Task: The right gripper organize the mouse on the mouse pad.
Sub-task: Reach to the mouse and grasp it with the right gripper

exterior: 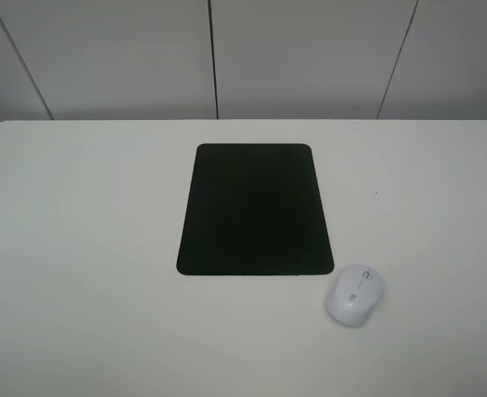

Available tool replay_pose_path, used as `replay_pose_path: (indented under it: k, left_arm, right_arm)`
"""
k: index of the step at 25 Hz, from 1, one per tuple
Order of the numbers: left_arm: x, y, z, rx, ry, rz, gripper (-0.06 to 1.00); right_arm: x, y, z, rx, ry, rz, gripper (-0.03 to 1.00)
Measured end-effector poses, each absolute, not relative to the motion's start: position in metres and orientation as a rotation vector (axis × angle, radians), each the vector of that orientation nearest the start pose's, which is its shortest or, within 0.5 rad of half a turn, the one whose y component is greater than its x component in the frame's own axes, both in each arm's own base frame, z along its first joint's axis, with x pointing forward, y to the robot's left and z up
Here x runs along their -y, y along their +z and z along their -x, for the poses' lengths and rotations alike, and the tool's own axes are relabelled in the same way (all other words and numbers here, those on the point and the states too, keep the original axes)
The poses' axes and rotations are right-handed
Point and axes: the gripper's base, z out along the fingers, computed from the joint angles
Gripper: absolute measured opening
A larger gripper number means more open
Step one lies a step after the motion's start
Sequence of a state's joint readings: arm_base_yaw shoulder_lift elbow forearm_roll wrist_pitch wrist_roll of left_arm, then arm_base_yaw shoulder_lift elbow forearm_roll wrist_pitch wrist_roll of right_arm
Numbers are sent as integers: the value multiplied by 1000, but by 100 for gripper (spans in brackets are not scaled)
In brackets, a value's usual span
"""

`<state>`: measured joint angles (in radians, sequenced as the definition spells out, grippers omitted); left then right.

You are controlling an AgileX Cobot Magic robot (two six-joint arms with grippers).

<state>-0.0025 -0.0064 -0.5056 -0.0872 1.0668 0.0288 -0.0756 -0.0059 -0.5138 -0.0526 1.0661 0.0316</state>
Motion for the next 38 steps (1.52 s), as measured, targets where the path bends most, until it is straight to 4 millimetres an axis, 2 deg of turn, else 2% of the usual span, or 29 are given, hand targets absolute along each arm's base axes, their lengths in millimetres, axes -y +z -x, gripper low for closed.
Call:
replay_pose_path:
  k: [14,17,24,30,34,38]
  left_arm:
    - [7,279,7,-2036,-88,-37,79]
    - [7,279,7,-2036,-88,-37,79]
    - [7,279,7,-2036,-88,-37,79]
    - [7,279,7,-2036,-88,-37,79]
    - [7,279,7,-2036,-88,-37,79]
    - [7,279,7,-2036,-88,-37,79]
  right_arm:
    - [4,281,8,-2027,-91,-112,83]
    - [4,281,1,-2069,-83,-113,83]
    - [4,296,-39,-2271,-30,-146,83]
    - [3,303,-89,-2458,66,-265,83]
    - [-14,301,-124,-2565,149,-231,83]
    - [-43,290,-155,-2641,175,-235,83]
